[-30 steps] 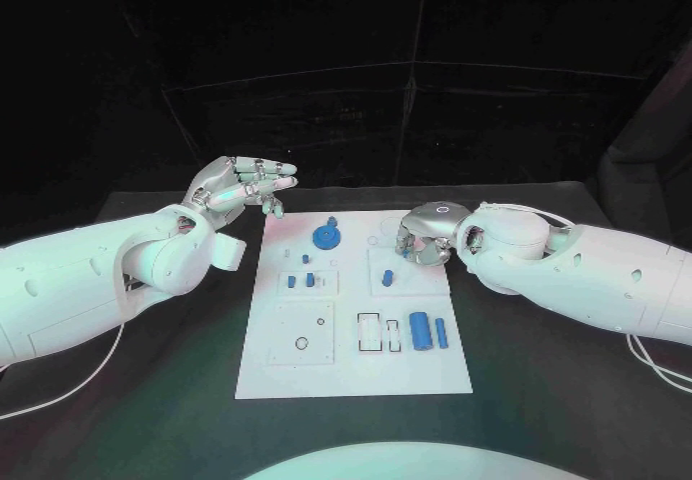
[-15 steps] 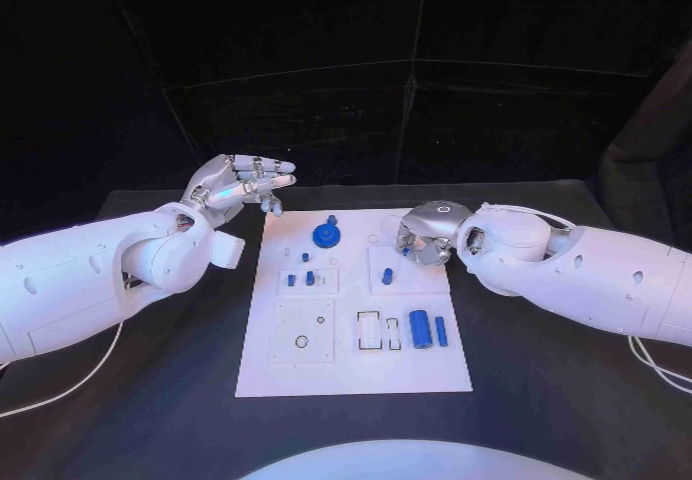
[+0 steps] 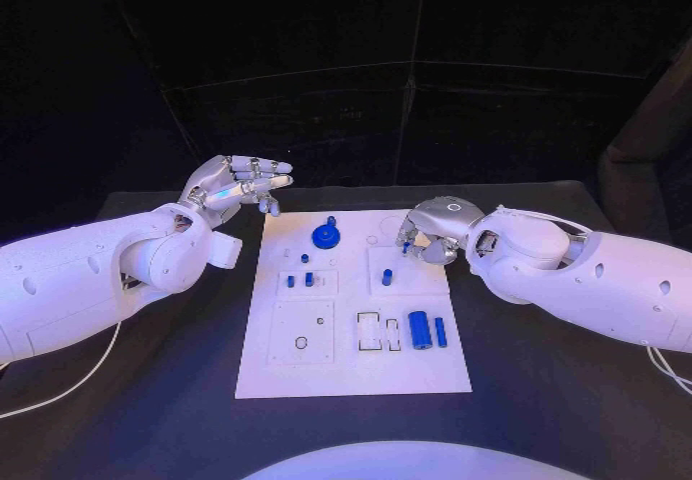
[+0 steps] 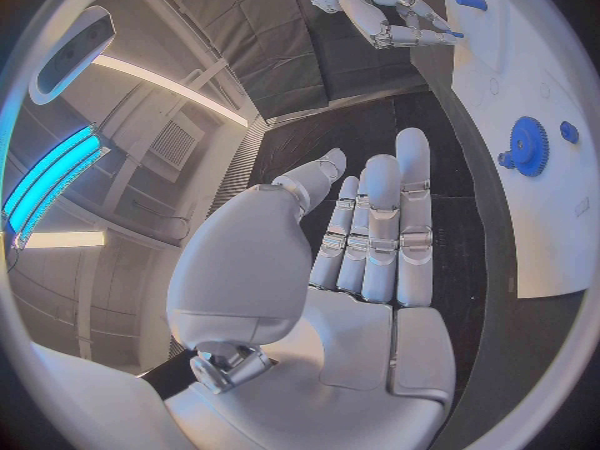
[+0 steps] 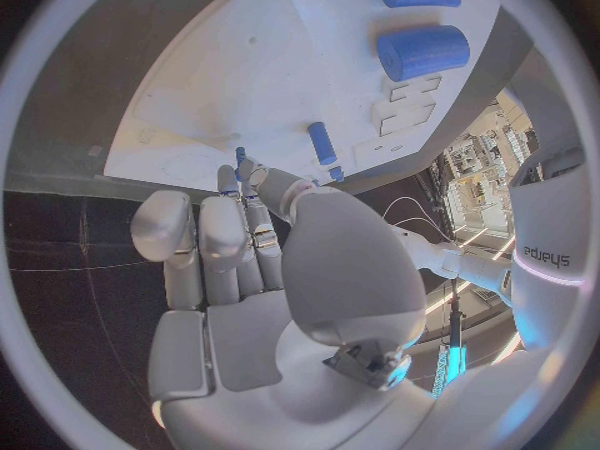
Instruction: Assemble the parts on the task board
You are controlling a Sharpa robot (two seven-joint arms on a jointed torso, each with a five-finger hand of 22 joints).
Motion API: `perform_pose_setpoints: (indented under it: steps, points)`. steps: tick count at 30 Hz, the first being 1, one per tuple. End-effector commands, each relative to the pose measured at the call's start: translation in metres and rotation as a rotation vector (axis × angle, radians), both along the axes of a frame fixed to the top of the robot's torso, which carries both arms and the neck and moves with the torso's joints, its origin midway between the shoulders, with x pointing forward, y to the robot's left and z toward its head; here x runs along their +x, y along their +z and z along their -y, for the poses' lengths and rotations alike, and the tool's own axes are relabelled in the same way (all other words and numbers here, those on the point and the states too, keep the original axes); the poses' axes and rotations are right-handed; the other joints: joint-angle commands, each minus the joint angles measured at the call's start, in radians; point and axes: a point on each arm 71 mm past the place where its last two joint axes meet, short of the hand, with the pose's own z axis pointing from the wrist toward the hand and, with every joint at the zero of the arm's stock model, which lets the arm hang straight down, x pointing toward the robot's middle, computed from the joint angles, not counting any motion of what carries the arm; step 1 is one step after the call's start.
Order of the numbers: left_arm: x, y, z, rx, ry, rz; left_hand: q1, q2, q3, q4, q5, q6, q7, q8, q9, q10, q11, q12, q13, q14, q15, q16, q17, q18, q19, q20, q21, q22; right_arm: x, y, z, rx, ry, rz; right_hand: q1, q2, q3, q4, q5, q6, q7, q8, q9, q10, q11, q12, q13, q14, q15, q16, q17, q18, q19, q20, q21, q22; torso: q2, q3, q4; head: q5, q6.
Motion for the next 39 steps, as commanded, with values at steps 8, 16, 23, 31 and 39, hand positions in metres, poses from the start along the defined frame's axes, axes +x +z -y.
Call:
perform_pose_setpoints:
  steps: [8,16,23,31,39]
  points:
    - [0.001,0.001,0.001,-0.009,-0.01,0.004,0.005,0.003,-0.004,-0.005,0.005,0.002,0.002,0.003,-0.002,-0.007,0.001,0.007,0.0,-0.008,0.001,-0.003,-0.002,0.014,-0.009,-0.001,-0.007,-0.001,-0.023,0.022,-0.019,0.162,0.075,0.07,-0.008,-0.01,0.011,-0.002,0.006,0.005,0.004,-0.005,-0.001,0.005,-0.002,-0.007,-0.001,0.02,-0.002,0.008,0.005,-0.005,0.007,0.0,0.005,0.005,0.0,-0.0005,0.0017,0.01,0.002]
    - [0.002,0.001,0.005,-0.011,-0.016,0.004,0.005,0.003,-0.004,-0.005,0.005,0.002,0.002,0.003,-0.002,-0.008,0.001,0.007,-0.001,-0.008,0.001,-0.003,-0.002,0.013,-0.009,0.0,-0.008,-0.002,-0.047,0.032,-0.065,0.238,0.206,0.055,-0.009,-0.011,0.015,-0.003,0.008,0.005,0.004,-0.006,-0.001,0.005,-0.001,-0.009,-0.001,0.021,-0.001,0.009,0.006,-0.005,0.008,0.0,0.007,0.007,0.002,-0.0013,0.0023,0.029,-0.005]
    - [0.003,0.001,0.009,-0.013,-0.023,0.003,0.005,0.003,-0.004,-0.005,0.005,0.002,0.002,0.003,-0.002,-0.008,0.001,0.007,-0.001,-0.008,0.001,-0.003,-0.002,0.013,-0.009,0.0,-0.008,-0.002,-0.058,0.018,-0.097,0.232,0.272,-0.008,-0.011,-0.014,0.018,-0.003,0.009,0.005,0.005,-0.007,-0.001,0.005,0.0,-0.01,-0.001,0.021,-0.001,0.01,0.005,-0.005,0.007,0.0,0.007,0.006,0.001,-0.0055,0.002,0.048,-0.014]
    - [0.003,0.001,0.013,-0.016,-0.031,0.002,0.005,0.003,-0.005,-0.005,0.005,0.002,0.002,0.003,-0.002,-0.009,0.002,0.007,-0.001,-0.009,0.001,-0.003,-0.003,0.013,-0.009,0.0,-0.008,-0.002,-0.066,-0.017,-0.117,0.195,0.296,-0.096,-0.013,-0.016,0.018,-0.003,0.009,0.004,0.006,-0.008,-0.001,0.005,0.0,-0.012,-0.001,0.021,0.0,0.01,0.005,-0.005,0.007,0.0,0.007,0.006,0.002,-0.0013,0.002,0.071,-0.025]
    - [0.003,0.0,0.015,-0.017,-0.034,0.002,0.005,0.003,-0.005,-0.005,0.005,0.002,0.002,0.003,-0.002,-0.009,0.002,0.007,-0.001,-0.009,0.001,-0.003,-0.003,0.013,-0.009,0.0,-0.008,-0.002,-0.069,-0.035,-0.125,0.162,0.307,-0.132,-0.014,-0.016,0.018,-0.003,0.009,0.004,0.006,-0.008,-0.002,0.004,0.0,-0.012,-0.001,0.021,0.0,0.01,0.005,-0.005,0.007,0.001,0.007,0.006,0.002,-0.0022,0.0025,0.082,-0.032]
